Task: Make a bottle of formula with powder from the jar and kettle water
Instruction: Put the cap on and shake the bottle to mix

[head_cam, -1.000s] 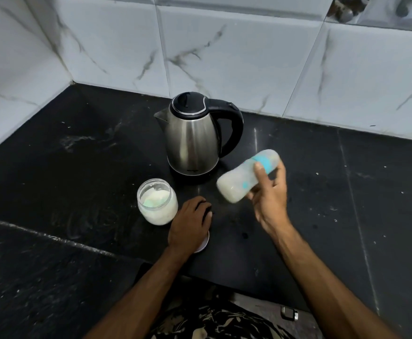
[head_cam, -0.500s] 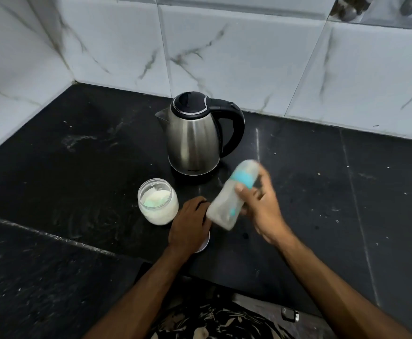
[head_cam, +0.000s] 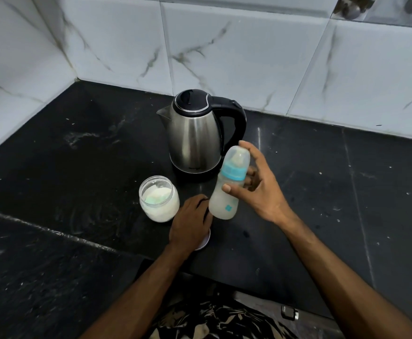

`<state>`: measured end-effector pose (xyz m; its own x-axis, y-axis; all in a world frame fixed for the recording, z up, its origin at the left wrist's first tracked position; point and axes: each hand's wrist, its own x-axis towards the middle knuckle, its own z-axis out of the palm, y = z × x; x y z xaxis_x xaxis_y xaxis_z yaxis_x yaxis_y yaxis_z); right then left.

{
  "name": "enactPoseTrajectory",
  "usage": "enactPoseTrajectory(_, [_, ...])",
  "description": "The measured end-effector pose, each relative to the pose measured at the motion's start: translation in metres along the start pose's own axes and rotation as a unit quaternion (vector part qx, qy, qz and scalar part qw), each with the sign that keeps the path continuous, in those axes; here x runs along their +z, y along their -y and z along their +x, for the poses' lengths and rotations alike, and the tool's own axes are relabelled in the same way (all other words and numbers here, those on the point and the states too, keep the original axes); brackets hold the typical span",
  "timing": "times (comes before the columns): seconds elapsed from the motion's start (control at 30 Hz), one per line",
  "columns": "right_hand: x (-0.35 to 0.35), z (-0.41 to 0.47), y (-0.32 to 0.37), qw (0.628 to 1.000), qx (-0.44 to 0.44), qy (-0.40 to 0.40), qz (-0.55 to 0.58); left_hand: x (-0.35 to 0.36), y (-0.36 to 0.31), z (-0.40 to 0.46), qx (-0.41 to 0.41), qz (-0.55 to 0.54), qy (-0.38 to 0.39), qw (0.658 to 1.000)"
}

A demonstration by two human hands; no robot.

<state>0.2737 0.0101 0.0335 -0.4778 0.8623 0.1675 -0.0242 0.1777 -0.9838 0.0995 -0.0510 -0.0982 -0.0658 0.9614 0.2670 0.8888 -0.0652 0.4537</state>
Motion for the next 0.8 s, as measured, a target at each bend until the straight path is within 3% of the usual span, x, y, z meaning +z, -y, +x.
enactPoseTrajectory(0.1, [-0.004,0.005,0.001,0.996,-0.005,-0.061,0.071,0.002,0.001,0.001,0.004,0.005,-0.005,1.000])
enactPoseTrajectory(0.17, [-0.001,0.007,-0.002,0.971,0.026,-0.154,0.182,0.002,0.000,0.001,0.007,-0.001,-0.005,1.000])
enactPoseTrajectory(0.23, [0.007,0.001,-0.012,0.949,0.061,-0.189,0.245,0.001,0.000,0.001,0.003,-0.017,-0.008,1.000])
enactPoseTrajectory(0.27, [0.011,-0.006,-0.016,0.957,0.076,-0.162,0.229,0.001,0.002,0.000,-0.006,-0.043,0.002,0.999])
enactPoseTrajectory(0.37, [0.019,-0.025,-0.022,0.988,0.104,0.022,0.116,-0.003,0.005,-0.002,-0.008,-0.118,0.063,0.991])
enactPoseTrajectory(0.4, [0.017,-0.024,-0.022,0.989,0.100,0.033,0.107,-0.002,0.007,-0.002,0.010,-0.096,0.061,0.993])
enactPoseTrajectory(0.47, [0.011,-0.015,-0.018,0.985,0.075,-0.059,0.144,0.002,0.007,-0.001,0.008,-0.043,0.034,0.998])
enactPoseTrajectory(0.53, [0.004,-0.002,-0.014,0.952,0.071,-0.183,0.234,0.002,0.001,0.001,-0.002,-0.018,0.006,1.000])
enactPoseTrajectory(0.6, [0.004,0.002,-0.015,0.931,0.068,-0.219,0.286,0.002,0.000,0.000,0.005,-0.010,-0.004,1.000])
enactPoseTrajectory(0.67, [0.011,-0.008,-0.019,0.955,0.089,-0.154,0.239,-0.002,0.001,0.000,-0.008,-0.042,0.003,0.999])
enactPoseTrajectory(0.73, [0.019,-0.021,-0.024,0.982,0.112,-0.030,0.151,-0.004,0.003,0.000,0.009,-0.079,0.030,0.996])
enactPoseTrajectory(0.8, [0.017,-0.022,-0.027,0.986,0.112,-0.008,0.120,-0.002,0.002,-0.001,0.025,-0.050,0.025,0.998])
